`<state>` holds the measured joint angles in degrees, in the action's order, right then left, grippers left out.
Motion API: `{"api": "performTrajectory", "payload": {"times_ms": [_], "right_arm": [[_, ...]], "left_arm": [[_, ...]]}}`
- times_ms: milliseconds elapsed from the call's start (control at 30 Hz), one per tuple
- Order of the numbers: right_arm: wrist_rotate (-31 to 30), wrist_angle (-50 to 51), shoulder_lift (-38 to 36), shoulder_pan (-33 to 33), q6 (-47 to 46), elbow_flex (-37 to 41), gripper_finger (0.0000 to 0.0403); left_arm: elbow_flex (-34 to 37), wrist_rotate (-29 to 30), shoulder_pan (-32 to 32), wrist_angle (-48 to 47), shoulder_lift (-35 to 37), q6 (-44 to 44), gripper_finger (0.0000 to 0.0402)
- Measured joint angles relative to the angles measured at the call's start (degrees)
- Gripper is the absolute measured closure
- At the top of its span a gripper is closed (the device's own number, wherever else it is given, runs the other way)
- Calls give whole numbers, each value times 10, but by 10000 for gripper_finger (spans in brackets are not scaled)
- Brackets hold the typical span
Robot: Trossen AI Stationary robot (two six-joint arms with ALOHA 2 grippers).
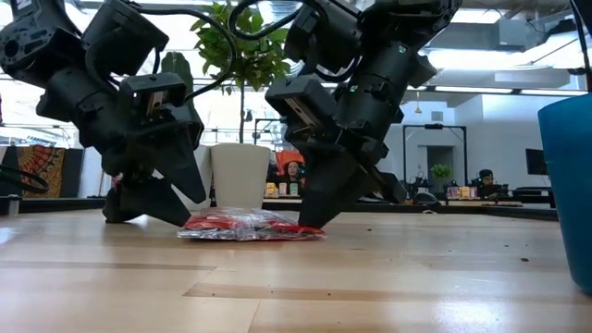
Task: Sort popcorn bags into baskets
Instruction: Put the red popcorn bag into the blue bin
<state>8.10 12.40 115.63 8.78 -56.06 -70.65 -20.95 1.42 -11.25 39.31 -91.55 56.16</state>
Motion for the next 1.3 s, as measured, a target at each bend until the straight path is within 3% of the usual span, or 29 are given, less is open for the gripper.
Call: {"api": "performTrajectory", "payload": {"times_ms": [333, 500, 800, 1033, 1300], "right_arm": [[-3, -35, 0, -2, -14, 0, 194], [-15, -65, 6, -2, -27, 0, 170], [-7, -124, 35, -2, -55, -2, 247], [-5, -123, 35, -7, -50, -2, 379], [-7, -103, 21, -3, -42, -1, 397]], "left_arm": [[-19, 4, 0, -39, 0, -15, 230], [-19, 7, 0, -40, 0, -12, 241], [-19, 9, 0, -41, 0, -9, 255], [-19, 9, 0, -40, 0, -5, 256], [-19, -36, 2, -43, 16, 7, 256]]}}
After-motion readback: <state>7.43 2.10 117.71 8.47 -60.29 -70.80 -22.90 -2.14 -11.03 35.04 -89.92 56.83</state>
